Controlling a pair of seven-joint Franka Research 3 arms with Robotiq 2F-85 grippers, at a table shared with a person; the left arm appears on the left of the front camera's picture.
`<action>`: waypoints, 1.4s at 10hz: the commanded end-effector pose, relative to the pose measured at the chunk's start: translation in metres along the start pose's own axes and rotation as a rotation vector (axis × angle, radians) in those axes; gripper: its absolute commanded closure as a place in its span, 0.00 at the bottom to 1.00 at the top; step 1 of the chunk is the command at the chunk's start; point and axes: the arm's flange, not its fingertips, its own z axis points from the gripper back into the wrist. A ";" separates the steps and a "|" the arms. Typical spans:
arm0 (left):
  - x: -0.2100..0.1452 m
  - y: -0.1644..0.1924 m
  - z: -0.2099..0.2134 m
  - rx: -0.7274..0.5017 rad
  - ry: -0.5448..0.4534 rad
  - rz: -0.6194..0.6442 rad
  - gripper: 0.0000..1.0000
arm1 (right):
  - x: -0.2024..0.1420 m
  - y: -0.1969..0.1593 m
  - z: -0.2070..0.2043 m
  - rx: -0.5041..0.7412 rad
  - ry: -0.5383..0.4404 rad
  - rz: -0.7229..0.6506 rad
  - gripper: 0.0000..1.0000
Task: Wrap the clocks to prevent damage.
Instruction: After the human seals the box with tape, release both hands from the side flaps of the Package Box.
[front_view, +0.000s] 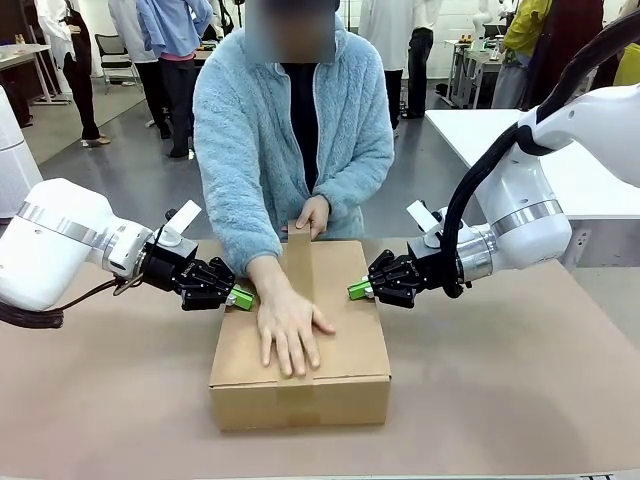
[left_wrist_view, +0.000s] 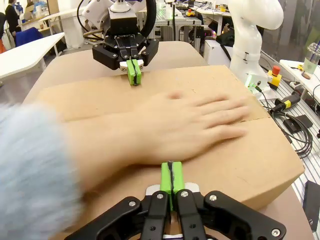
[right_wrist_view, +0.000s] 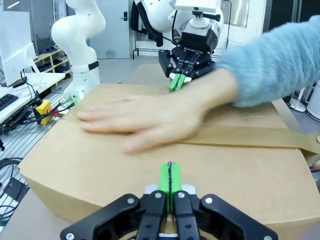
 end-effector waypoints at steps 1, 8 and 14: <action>-0.002 0.000 -0.002 0.006 0.010 -0.013 1.00 | -0.002 0.000 -0.002 -0.003 0.007 -0.003 0.99; -0.002 0.000 -0.002 0.006 0.010 -0.013 1.00 | -0.002 0.000 -0.002 -0.003 0.007 -0.003 0.99; -0.002 0.000 -0.002 0.006 0.010 -0.013 1.00 | -0.002 0.000 -0.002 -0.003 0.007 -0.003 0.99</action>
